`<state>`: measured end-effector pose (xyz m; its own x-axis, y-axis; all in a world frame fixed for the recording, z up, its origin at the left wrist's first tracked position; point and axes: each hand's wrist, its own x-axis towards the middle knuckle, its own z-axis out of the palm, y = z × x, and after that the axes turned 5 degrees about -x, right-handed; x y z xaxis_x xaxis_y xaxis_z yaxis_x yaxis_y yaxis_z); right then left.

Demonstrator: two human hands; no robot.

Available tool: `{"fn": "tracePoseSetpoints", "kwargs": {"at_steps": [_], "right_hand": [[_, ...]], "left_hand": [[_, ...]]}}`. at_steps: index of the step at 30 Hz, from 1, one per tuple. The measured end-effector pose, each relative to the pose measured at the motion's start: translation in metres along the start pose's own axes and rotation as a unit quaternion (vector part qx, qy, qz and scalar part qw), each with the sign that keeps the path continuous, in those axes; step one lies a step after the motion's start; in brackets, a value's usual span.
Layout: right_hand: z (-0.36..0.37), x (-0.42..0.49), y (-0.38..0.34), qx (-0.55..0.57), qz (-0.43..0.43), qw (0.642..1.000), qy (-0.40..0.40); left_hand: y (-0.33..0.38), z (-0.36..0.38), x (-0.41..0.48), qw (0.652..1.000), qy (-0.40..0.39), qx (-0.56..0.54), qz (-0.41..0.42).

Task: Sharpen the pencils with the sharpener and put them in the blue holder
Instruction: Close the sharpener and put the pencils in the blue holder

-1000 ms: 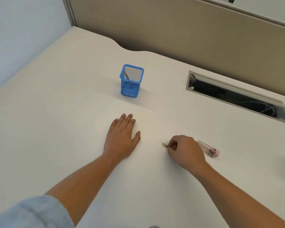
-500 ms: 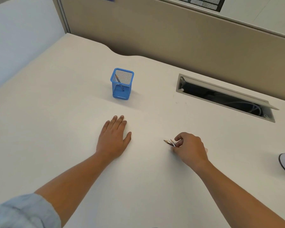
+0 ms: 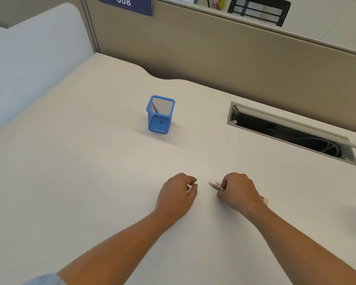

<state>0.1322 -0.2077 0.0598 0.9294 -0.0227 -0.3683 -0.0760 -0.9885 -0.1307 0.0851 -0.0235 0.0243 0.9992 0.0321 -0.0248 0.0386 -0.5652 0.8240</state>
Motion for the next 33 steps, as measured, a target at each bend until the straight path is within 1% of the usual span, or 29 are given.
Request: {"fn": "tracePoseSetpoints", "kwargs": {"at_steps": [1,3,5,7,9,11,13,18,21,26,30,33], "right_hand": [[-0.001,0.001,-0.003,0.011,-0.005,1.0,-0.003],[-0.002,0.004,-0.008,0.087,-0.017,0.996,-0.011],[-0.005,0.004,-0.016,0.204,-0.027,0.978,-0.02],[-0.009,0.005,-0.027,0.289,-0.04,0.956,-0.014],[-0.014,0.006,-0.039,0.327,-0.064,0.943,-0.005],[-0.02,0.009,-0.052,0.34,-0.089,0.936,0.004],[-0.025,0.012,-0.063,0.343,-0.115,0.932,0.008],[-0.035,0.026,-0.089,0.357,-0.169,0.918,0.018],[-0.05,0.041,-0.104,0.364,-0.182,0.912,0.047],[-0.077,0.068,-0.124,0.372,-0.183,0.905,0.093],[-0.091,0.085,-0.133,0.402,-0.183,0.888,0.13],[-0.098,0.095,-0.136,0.409,-0.178,0.883,0.147]], "left_hand": [[0.002,0.0,0.002,1.0,-0.003,-0.015,-0.02],[0.006,-0.002,0.007,0.995,-0.011,-0.067,-0.068],[0.008,-0.004,0.013,0.983,-0.022,-0.142,-0.117],[0.009,-0.009,0.018,0.967,-0.02,-0.208,-0.142],[0.012,-0.016,0.024,0.956,-0.006,-0.255,-0.142],[0.015,-0.026,0.031,0.947,0.01,-0.292,-0.135],[0.019,-0.038,0.037,0.944,0.027,-0.303,-0.13],[0.019,-0.07,0.054,0.959,0.059,-0.257,-0.099],[0.021,-0.098,0.075,0.971,0.104,-0.205,-0.064],[0.028,-0.146,0.13,0.989,0.134,-0.055,-0.001],[0.031,-0.167,0.174,0.989,0.138,0.049,-0.01],[0.029,-0.166,0.194,0.988,0.129,0.078,-0.028]]}}
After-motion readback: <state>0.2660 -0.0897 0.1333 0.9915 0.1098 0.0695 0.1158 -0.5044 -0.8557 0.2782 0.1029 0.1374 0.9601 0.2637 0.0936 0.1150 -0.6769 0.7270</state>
